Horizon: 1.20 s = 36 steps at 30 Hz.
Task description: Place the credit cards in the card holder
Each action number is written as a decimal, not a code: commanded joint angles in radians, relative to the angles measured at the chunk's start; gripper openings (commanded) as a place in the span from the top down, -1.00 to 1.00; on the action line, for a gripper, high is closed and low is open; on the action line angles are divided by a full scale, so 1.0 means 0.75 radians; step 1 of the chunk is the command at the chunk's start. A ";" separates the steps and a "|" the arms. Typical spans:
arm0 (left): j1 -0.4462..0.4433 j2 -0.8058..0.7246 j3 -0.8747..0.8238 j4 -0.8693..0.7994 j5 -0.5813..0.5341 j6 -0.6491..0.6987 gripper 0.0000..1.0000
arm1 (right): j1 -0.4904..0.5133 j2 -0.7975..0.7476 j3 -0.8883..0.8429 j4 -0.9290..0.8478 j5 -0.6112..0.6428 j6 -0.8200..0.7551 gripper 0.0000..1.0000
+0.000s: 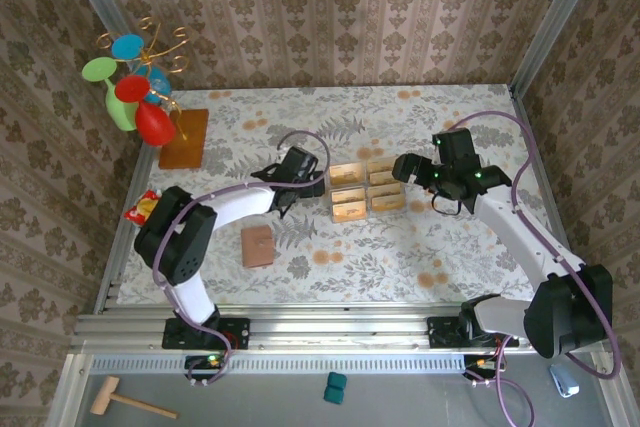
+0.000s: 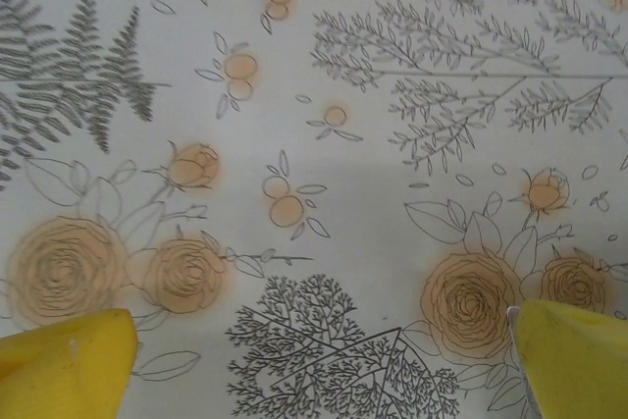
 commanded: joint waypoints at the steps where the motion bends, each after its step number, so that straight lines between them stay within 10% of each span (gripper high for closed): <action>1: -0.029 0.048 0.094 0.042 0.017 0.000 -1.00 | -0.022 -0.042 -0.031 -0.047 -0.001 0.032 -1.00; 23: -0.105 0.627 0.908 -0.009 0.255 0.142 -1.00 | -0.069 -0.285 -0.232 0.114 -0.322 0.049 -0.88; 36: 0.012 0.148 0.543 -0.064 0.300 0.193 -1.00 | 0.031 -0.277 -0.216 0.128 -0.379 0.041 -0.75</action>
